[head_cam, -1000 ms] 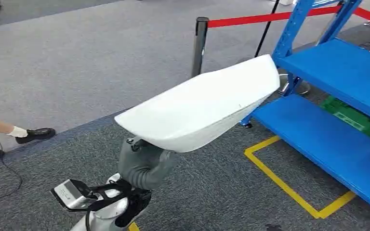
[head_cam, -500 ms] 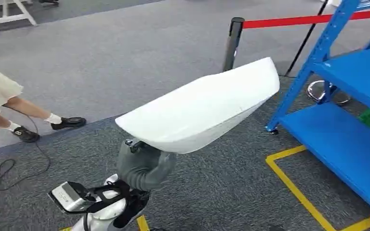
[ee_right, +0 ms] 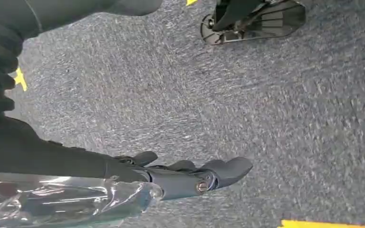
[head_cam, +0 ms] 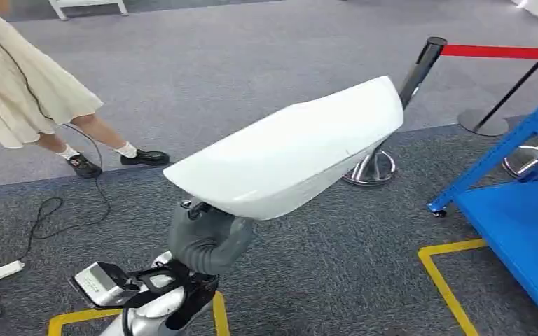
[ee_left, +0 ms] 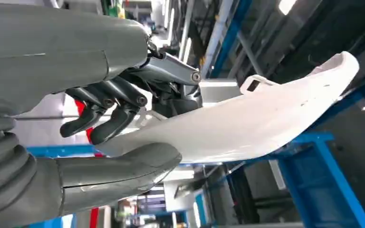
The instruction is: Take the parts from the cabinet and place them on the table.
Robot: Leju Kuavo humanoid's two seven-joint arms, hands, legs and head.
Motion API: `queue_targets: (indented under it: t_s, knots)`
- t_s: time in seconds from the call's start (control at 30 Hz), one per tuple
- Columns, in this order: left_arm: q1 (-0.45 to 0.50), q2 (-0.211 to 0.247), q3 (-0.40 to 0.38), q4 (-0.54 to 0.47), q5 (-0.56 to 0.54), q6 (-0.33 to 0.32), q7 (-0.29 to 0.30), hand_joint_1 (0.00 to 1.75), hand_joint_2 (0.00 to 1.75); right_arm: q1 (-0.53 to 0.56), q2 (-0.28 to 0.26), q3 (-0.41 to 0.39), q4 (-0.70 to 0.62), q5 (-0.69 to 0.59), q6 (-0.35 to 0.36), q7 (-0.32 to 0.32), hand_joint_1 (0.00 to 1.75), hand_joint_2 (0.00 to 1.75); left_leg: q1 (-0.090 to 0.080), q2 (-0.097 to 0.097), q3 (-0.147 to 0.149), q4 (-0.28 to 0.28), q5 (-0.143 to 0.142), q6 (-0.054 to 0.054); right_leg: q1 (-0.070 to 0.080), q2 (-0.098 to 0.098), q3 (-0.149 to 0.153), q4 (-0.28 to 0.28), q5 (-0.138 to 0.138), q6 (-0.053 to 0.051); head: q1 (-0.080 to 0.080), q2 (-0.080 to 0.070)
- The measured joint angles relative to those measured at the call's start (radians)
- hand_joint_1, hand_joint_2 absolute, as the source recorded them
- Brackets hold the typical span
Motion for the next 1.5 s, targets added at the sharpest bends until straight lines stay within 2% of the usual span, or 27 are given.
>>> queue_targets:
  t_s: [0.07, 0.13, 0.17, 0.2, 0.3, 0.33, 0.4, 0.47, 0.53, 0.57, 0.63, 0.67, 0.7, 0.83, 0.87, 0.9, 0.93, 1.0, 1.07, 1.13, 1.17, 1.2, 1.33, 1.37, 1.4, 1.43, 1.5]
  knots:
    - [0.000, 0.000, 0.000, 0.000, 0.006, -0.003, 0.000, 1.62, 1.75, 0.000, 0.000, -0.002, 0.000, 0.000, 0.000, -0.003, 0.00, 1.75, 0.001, -0.027, 0.002, 0.001, 0.000, -0.001, -0.001, 0.000, 0.009, -0.046, 0.054, 0.000, 0.000, 0.000]
    - [-0.002, 0.000, -0.002, 0.000, 0.003, -0.008, 0.000, 1.62, 1.75, -0.004, 0.000, -0.002, 0.000, -0.003, 0.000, -0.005, 0.00, 1.75, 0.005, -0.055, 0.004, 0.006, -0.001, -0.007, -0.009, 0.024, 0.087, -0.222, 0.152, 0.003, 0.000, 0.000]
    - [-0.005, 0.000, -0.004, 0.000, -0.005, -0.010, 0.000, 1.62, 1.75, -0.004, 0.000, -0.003, 0.000, -0.005, 0.000, -0.005, 0.00, 1.75, 0.007, -0.066, 0.001, 0.010, -0.003, -0.014, -0.018, 0.073, 0.116, -0.290, 0.167, 0.007, 0.001, 0.000]
    - [-0.008, 0.000, -0.005, 0.000, -0.011, -0.011, 0.000, 1.62, 1.75, -0.004, 0.000, -0.005, 0.000, -0.007, 0.000, -0.001, 0.00, 1.75, 0.003, -0.079, -0.006, 0.023, -0.005, -0.020, -0.020, 0.092, 0.132, -0.313, 0.155, 0.002, 0.002, 0.000]
    - [-0.010, 0.000, -0.006, 0.000, -0.017, -0.018, 0.000, 1.62, 1.75, -0.004, 0.000, -0.012, 0.000, -0.013, -0.001, 0.012, 0.00, 1.75, 0.013, -0.102, -0.013, 0.013, 0.005, -0.038, -0.008, 0.068, 0.128, -0.304, 0.158, -0.018, 0.002, 0.000]
    - [-0.010, 0.000, -0.006, 0.000, -0.019, -0.020, 0.000, 1.62, 1.75, -0.004, 0.000, -0.013, 0.000, -0.015, -0.003, 0.014, 0.00, 1.75, 0.013, -0.102, -0.015, 0.015, 0.001, -0.042, -0.014, 0.053, 0.131, -0.311, 0.163, -0.027, 0.002, 0.000]
    - [-0.014, 0.000, -0.006, -0.002, -0.018, -0.022, 0.000, 1.62, 1.75, -0.004, 0.000, -0.014, 0.000, -0.017, -0.004, 0.015, 0.00, 1.75, 0.005, -0.012, -0.049, 0.089, -0.050, -0.050, -0.010, 0.035, 0.132, -0.313, 0.164, -0.040, -0.011, 0.000]
    - [-0.015, 0.000, -0.007, -0.002, -0.018, -0.023, 0.000, 1.62, 1.75, 0.002, 0.000, -0.016, 0.000, -0.018, -0.004, 0.017, 0.00, 1.75, 0.007, 0.014, -0.128, 0.249, -0.124, -0.055, -0.007, 0.005, 0.132, -0.313, 0.161, -0.044, -0.012, 0.000]
    - [-0.014, 0.000, -0.006, -0.002, -0.018, -0.024, 0.000, 1.62, 1.75, 0.005, -0.001, -0.018, 0.000, -0.018, -0.004, 0.018, 0.00, 1.75, 0.009, 0.017, -0.172, 0.331, -0.138, -0.055, -0.005, -0.027, 0.133, -0.312, 0.159, -0.045, -0.012, 0.000]
    - [-0.014, 0.000, -0.006, -0.002, -0.017, -0.024, 0.000, 1.62, 1.75, 0.003, -0.001, -0.019, 0.000, -0.019, -0.004, 0.018, 0.00, 1.75, 0.009, 0.018, -0.158, 0.303, -0.111, -0.053, -0.003, -0.039, 0.133, -0.312, 0.158, -0.046, -0.012, 0.000]
    - [-0.014, 0.000, -0.006, -0.002, -0.017, -0.028, 0.000, 1.62, 1.75, -0.001, -0.001, -0.020, 0.000, -0.023, -0.003, 0.014, 0.00, 1.75, 0.006, 0.036, -0.073, 0.146, -0.028, -0.046, -0.002, -0.062, 0.139, -0.312, 0.155, -0.043, -0.012, 0.000]
    - [-0.015, -0.001, -0.006, -0.002, -0.023, -0.030, 0.000, 1.62, 1.75, -0.001, -0.001, -0.021, 0.000, -0.026, -0.003, 0.009, 0.00, 1.75, 0.000, 0.089, -0.022, 0.062, 0.000, -0.038, -0.001, -0.069, 0.143, -0.312, 0.152, -0.039, -0.012, 0.000]
    - [-0.020, -0.003, -0.007, -0.002, -0.038, -0.031, 0.000, 1.62, 1.75, -0.001, -0.001, -0.022, 0.000, -0.034, -0.001, 0.005, 0.00, 1.75, -0.011, 0.124, 0.000, 0.017, -0.014, -0.037, 0.008, -0.079, 0.142, -0.307, 0.145, -0.032, -0.013, 0.000]
    - [-0.023, -0.006, -0.011, -0.021, -0.114, -0.020, 0.000, 1.62, 1.75, -0.003, -0.001, -0.036, 0.000, -0.048, -0.001, 0.002, 0.00, 1.75, -0.011, 0.070, -0.007, 0.009, -0.009, -0.016, 0.007, -0.127, 0.159, -0.318, 0.139, -0.013, -0.014, 0.000]
    - [-0.023, -0.009, -0.014, -0.029, -0.121, -0.018, 0.000, 1.62, 1.75, -0.005, -0.001, -0.037, 0.000, -0.051, -0.001, 0.002, 0.00, 1.75, -0.003, 0.057, 0.001, 0.003, -0.004, -0.010, 0.003, -0.102, 0.155, -0.308, 0.129, -0.006, -0.011, 0.000]
    - [-0.030, -0.009, -0.015, -0.032, -0.121, -0.018, 0.000, 1.62, 1.75, -0.005, -0.001, -0.038, 0.000, -0.053, -0.001, 0.001, 0.00, 1.75, 0.000, 0.050, 0.002, 0.003, -0.004, -0.005, 0.002, -0.053, 0.139, -0.264, 0.099, -0.004, -0.010, 0.000]
    - [-0.035, -0.011, -0.018, -0.032, -0.121, -0.018, 0.000, 1.62, 1.75, -0.005, -0.001, -0.041, 0.000, -0.055, 0.000, 0.001, 0.00, 1.75, 0.002, 0.036, 0.002, 0.003, -0.004, -0.003, 0.001, -0.020, 0.101, -0.185, 0.060, -0.003, -0.003, 0.000]
    - [-0.036, -0.011, -0.020, -0.032, -0.121, -0.018, 0.000, 1.62, 1.75, -0.001, -0.003, -0.046, 0.000, -0.059, 0.002, 0.001, 0.00, 1.75, 0.002, 0.009, 0.002, 0.003, -0.004, -0.001, 0.001, -0.002, 0.018, -0.025, -0.001, 0.000, -0.002, 0.000]
    - [-0.036, -0.011, -0.020, -0.032, -0.121, -0.018, 0.000, 1.62, 1.75, 0.001, -0.003, -0.052, 0.000, -0.066, 0.008, 0.000, 0.00, 1.75, 0.003, -0.021, 0.004, 0.004, -0.004, -0.001, 0.001, 0.000, 0.000, -0.018, 0.029, 0.000, -0.002, 0.000]
    - [-0.037, -0.011, -0.021, -0.032, -0.122, -0.018, 0.000, 1.62, 1.75, -0.002, -0.004, -0.059, 0.000, -0.074, 0.011, -0.003, 0.00, 1.75, 0.008, -0.051, 0.007, 0.007, -0.005, -0.007, -0.005, 0.011, 0.069, -0.179, 0.129, 0.001, -0.002, 0.000]
    - [-0.038, -0.011, -0.022, -0.032, -0.124, -0.018, 0.000, 1.62, 1.75, -0.003, -0.004, -0.061, 0.000, -0.078, 0.013, -0.006, 0.00, 1.75, 0.011, -0.064, 0.008, 0.010, -0.008, -0.013, -0.012, 0.040, 0.112, -0.272, 0.172, 0.007, -0.002, 0.000]
    - [-0.039, -0.011, -0.023, -0.032, -0.127, -0.016, 0.000, 1.62, 1.75, -0.003, -0.004, -0.064, 0.000, -0.079, 0.016, -0.006, 0.00, 1.75, 0.008, -0.074, 0.004, 0.014, -0.009, -0.022, -0.017, 0.096, 0.127, -0.296, 0.152, 0.012, 0.000, 0.000]
    - [-0.042, -0.010, -0.026, -0.040, -0.178, 0.046, 0.000, 1.62, 1.75, -0.004, -0.004, -0.071, 0.000, -0.085, 0.018, -0.010, 0.00, 1.75, 0.015, -0.113, -0.011, 0.013, 0.004, -0.042, -0.012, 0.064, 0.130, -0.305, 0.162, -0.021, 0.000, 0.000]
    - [-0.042, -0.009, -0.026, -0.042, -0.183, 0.060, 0.000, 1.62, 1.75, -0.005, -0.003, -0.072, 0.000, -0.086, 0.018, -0.011, 0.00, 1.75, 0.014, -0.093, -0.014, 0.020, -0.005, -0.045, -0.014, 0.050, 0.132, -0.310, 0.165, -0.030, 0.000, 0.000]
    - [-0.043, -0.008, -0.026, -0.047, -0.183, 0.073, 0.000, 1.62, 1.75, -0.006, -0.003, -0.072, 0.000, -0.086, 0.018, -0.016, 0.00, 1.75, 0.008, -0.039, -0.032, 0.054, -0.031, -0.049, -0.012, 0.041, 0.132, -0.312, 0.166, -0.037, -0.013, 0.000]
    - [-0.045, -0.007, -0.026, -0.051, -0.183, 0.081, 0.000, 1.62, 1.75, -0.004, -0.003, -0.072, 0.000, -0.086, 0.018, -0.021, 0.00, 1.75, 0.008, -0.010, -0.063, 0.118, -0.068, -0.053, -0.009, 0.028, 0.132, -0.312, 0.165, -0.041, -0.018, 0.000]
    - [-0.040, -0.004, -0.026, -0.053, -0.179, 0.087, 0.000, 1.62, 1.75, 0.003, -0.003, -0.072, 0.000, -0.086, 0.017, -0.021, 0.00, 1.75, 0.009, 0.015, -0.141, 0.278, -0.135, -0.055, -0.003, -0.005, 0.132, -0.312, 0.162, -0.045, -0.018, 0.000]
